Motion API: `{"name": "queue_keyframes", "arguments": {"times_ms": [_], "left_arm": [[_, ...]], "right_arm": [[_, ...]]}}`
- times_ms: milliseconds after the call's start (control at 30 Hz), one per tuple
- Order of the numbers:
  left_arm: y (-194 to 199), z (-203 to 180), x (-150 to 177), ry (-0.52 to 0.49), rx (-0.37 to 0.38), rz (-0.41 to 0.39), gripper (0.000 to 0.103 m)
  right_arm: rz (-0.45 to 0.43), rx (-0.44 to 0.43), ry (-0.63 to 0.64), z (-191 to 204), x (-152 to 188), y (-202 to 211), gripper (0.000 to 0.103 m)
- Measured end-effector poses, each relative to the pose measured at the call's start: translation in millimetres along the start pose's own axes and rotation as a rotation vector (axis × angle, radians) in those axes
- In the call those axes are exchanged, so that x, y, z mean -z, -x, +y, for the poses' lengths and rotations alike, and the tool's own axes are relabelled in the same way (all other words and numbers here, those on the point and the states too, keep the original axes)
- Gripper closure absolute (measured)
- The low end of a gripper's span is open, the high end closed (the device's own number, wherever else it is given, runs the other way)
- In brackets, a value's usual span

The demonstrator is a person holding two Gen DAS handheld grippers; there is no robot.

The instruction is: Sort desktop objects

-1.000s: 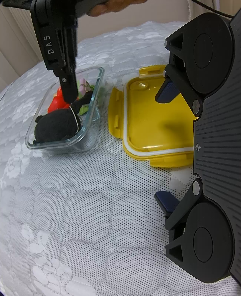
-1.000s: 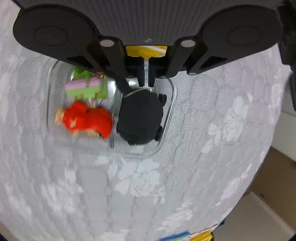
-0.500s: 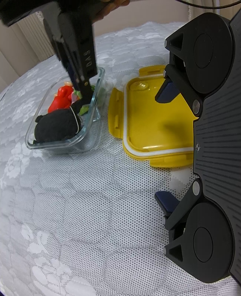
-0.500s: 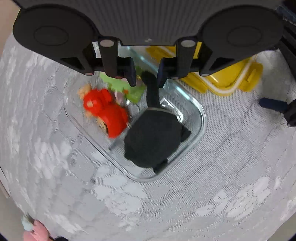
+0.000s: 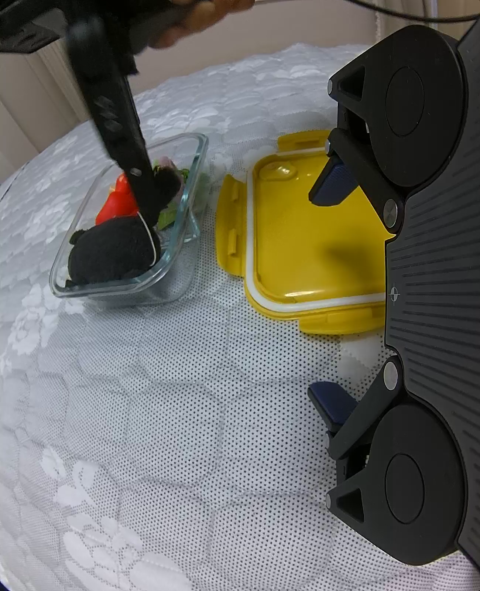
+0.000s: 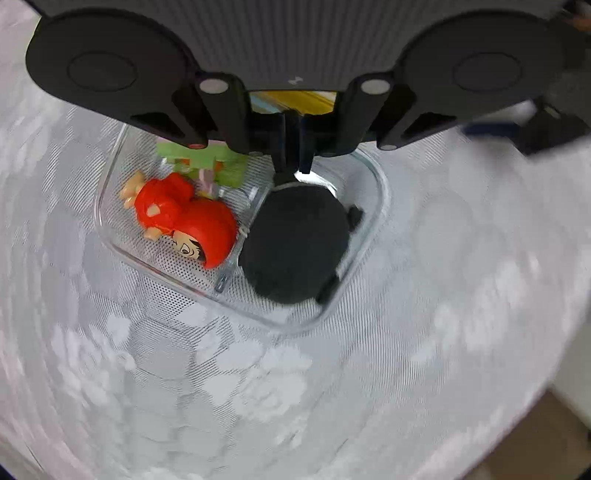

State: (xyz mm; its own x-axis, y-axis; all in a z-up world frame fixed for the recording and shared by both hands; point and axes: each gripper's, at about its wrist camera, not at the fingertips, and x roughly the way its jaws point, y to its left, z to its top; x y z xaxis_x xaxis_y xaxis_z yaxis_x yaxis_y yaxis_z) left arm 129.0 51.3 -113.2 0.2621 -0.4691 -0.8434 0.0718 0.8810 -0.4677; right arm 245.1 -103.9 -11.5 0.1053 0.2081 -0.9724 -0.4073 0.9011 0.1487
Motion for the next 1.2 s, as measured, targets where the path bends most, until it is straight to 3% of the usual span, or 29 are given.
{"name": "queue_keyframes", "arguments": {"times_ms": [133, 267, 333, 467, 567, 767, 1000, 1167, 1200], "left_arm": [[2, 0, -1, 0.006, 0.001, -0.001, 0.000], [1, 2, 0, 0.014, 0.000, -0.001, 0.000], [2, 4, 0, 0.018, 0.002, -0.006, 0.000], [0, 1, -1, 0.010, 0.007, -0.005, 0.000], [-1, 1, -1, 0.009, 0.006, -0.005, 0.000], [-2, 4, -4, 0.010, 0.002, -0.004, 0.000], [9, 3, 6, 0.010, 0.000, -0.004, 0.000], [9, 3, 6, 0.013, 0.003, -0.004, 0.000], [9, 4, 5, 0.014, 0.004, -0.004, 0.000]], "right_arm": [[-0.026, -0.166, -0.165, -8, -1, 1, 0.096], [-0.029, -0.146, -0.173, -2, -4, -8, 0.096], [-0.065, -0.149, -0.182, -7, -4, 0, 0.090], [-0.083, 0.057, -0.099, -11, -1, 14, 0.083], [-0.054, 0.105, -0.143, -27, 8, 11, 0.083], [-0.006, 0.074, -0.221, -41, 23, 0, 0.083], [0.004, -0.055, -0.257, -28, 20, -7, 0.083], [0.006, -0.007, -0.183, -7, 11, -10, 0.081], [0.007, 0.013, -0.162, -2, 10, -9, 0.075]]}}
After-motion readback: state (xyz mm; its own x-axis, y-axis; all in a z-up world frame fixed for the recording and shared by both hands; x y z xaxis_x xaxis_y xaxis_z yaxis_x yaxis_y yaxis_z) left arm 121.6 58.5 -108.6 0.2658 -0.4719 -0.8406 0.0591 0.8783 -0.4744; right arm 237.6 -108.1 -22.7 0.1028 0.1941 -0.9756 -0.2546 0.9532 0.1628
